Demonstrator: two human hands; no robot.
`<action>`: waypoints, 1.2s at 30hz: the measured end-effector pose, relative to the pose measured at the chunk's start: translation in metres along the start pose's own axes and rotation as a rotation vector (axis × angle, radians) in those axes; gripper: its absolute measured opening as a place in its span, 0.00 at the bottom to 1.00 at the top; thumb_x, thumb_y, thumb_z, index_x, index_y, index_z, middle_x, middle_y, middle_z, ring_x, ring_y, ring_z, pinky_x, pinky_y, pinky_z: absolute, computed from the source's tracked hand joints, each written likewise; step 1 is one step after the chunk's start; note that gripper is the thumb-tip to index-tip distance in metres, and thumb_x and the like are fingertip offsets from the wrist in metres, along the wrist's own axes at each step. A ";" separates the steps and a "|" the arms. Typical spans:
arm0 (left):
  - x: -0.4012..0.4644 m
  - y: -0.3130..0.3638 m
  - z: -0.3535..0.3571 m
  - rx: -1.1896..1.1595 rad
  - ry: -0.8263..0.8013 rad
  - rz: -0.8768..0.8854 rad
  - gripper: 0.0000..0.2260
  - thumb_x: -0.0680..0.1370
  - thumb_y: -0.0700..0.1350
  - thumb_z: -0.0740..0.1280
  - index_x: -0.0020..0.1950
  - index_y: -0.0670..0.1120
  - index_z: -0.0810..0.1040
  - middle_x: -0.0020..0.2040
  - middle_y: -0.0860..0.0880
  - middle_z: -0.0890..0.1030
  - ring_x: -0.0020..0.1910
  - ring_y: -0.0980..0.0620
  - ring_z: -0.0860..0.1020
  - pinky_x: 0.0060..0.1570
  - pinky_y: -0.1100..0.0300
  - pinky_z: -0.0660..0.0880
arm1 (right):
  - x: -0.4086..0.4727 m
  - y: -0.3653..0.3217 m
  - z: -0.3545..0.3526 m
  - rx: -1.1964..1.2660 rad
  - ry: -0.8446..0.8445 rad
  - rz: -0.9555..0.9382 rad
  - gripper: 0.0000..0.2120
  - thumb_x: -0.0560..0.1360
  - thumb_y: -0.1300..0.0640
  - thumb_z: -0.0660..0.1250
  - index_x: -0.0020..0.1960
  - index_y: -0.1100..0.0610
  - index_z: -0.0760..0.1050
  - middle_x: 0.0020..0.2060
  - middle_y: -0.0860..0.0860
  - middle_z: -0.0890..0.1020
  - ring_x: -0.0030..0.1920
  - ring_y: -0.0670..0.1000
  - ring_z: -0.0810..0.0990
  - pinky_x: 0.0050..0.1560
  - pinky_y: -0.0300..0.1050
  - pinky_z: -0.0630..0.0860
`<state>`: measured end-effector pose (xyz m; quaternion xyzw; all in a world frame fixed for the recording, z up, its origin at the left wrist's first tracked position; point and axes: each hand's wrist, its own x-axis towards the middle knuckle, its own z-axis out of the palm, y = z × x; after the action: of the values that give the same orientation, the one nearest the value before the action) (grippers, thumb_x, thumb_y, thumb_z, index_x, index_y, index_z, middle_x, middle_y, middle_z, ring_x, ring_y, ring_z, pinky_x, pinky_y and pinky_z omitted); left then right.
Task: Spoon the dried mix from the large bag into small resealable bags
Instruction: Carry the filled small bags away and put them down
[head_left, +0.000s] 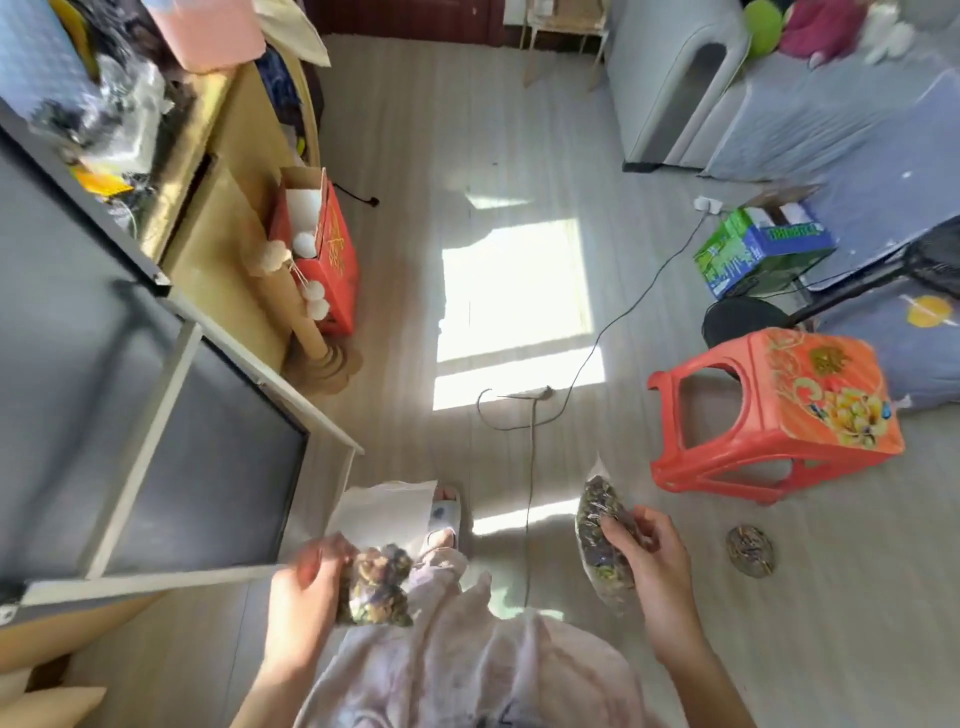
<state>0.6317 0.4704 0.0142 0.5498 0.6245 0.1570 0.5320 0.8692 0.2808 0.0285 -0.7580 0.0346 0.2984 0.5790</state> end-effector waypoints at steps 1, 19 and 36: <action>0.018 0.011 0.001 0.047 -0.021 0.027 0.14 0.79 0.43 0.61 0.35 0.41 0.76 0.30 0.46 0.77 0.30 0.51 0.73 0.33 0.59 0.71 | 0.012 -0.008 0.011 0.012 0.009 0.003 0.07 0.71 0.65 0.72 0.46 0.59 0.74 0.36 0.52 0.80 0.31 0.41 0.81 0.30 0.32 0.74; 0.279 0.239 0.071 0.059 -0.077 0.194 0.15 0.80 0.44 0.60 0.38 0.37 0.74 0.36 0.36 0.77 0.36 0.44 0.74 0.38 0.54 0.69 | 0.229 -0.168 0.161 0.029 0.001 -0.034 0.09 0.71 0.61 0.72 0.48 0.56 0.75 0.43 0.51 0.80 0.38 0.42 0.81 0.33 0.33 0.74; 0.483 0.425 0.184 0.105 -0.056 0.271 0.18 0.80 0.43 0.60 0.30 0.43 0.66 0.24 0.53 0.66 0.25 0.60 0.63 0.26 0.66 0.61 | 0.508 -0.344 0.254 0.005 -0.074 -0.051 0.09 0.71 0.58 0.73 0.48 0.51 0.76 0.43 0.52 0.82 0.40 0.47 0.82 0.35 0.37 0.76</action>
<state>1.0886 0.9583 0.0382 0.6602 0.5368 0.1791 0.4939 1.3178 0.7710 0.0344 -0.7455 -0.0056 0.3114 0.5893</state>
